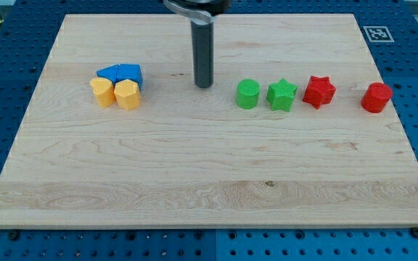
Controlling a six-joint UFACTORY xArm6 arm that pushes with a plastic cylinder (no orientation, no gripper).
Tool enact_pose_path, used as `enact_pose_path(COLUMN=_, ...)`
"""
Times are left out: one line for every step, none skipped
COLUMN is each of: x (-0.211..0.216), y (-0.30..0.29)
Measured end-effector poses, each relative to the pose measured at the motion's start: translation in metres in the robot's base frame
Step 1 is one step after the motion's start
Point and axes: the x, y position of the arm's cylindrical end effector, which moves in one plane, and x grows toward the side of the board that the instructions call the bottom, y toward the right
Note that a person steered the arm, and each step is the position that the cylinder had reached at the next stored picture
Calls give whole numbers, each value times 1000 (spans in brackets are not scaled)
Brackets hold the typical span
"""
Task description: Move the green star above the red star
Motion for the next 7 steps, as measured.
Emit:
enact_pose_path(x=53, y=12)
enact_pose_path(x=81, y=18)
enact_pose_path(x=70, y=65)
enact_pose_path(x=41, y=103)
enact_pose_path(x=13, y=108)
enact_pose_path(x=23, y=108)
enact_pose_path(x=12, y=118)
